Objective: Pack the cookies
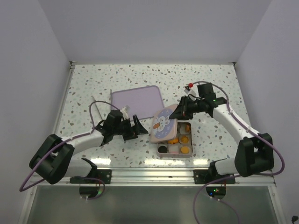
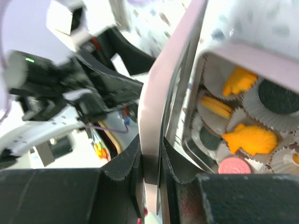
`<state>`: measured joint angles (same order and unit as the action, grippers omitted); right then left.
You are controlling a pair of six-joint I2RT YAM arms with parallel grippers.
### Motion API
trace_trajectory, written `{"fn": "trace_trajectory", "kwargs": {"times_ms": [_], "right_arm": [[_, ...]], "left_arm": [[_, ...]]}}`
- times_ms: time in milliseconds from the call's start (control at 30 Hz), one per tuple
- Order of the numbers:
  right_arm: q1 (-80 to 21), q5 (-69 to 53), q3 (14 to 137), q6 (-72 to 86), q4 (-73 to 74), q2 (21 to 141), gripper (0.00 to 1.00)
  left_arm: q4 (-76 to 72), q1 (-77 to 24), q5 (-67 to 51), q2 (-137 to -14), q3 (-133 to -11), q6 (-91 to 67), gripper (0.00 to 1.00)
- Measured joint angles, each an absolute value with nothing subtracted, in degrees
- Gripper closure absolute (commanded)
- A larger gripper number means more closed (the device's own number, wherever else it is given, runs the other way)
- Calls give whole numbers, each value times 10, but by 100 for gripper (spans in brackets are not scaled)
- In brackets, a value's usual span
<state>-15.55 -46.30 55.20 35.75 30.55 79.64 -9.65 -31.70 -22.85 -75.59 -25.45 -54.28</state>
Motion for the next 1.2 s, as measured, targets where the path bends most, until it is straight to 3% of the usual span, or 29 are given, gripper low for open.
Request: {"fn": "trace_trajectory", "kwargs": {"times_ms": [367,633,1200], "right_arm": [[-135,-451,607,352,398,706,100],[-129,-313,688,286,512,674,100],[-174,-370,535,354,394,648,100]], "left_arm": [[-45,-317,-218,-690,-272,-532,7],[-19,-317,-216,-691,-296,-523,8],[-6,-317,-216,-687,-313,-519,9]]}}
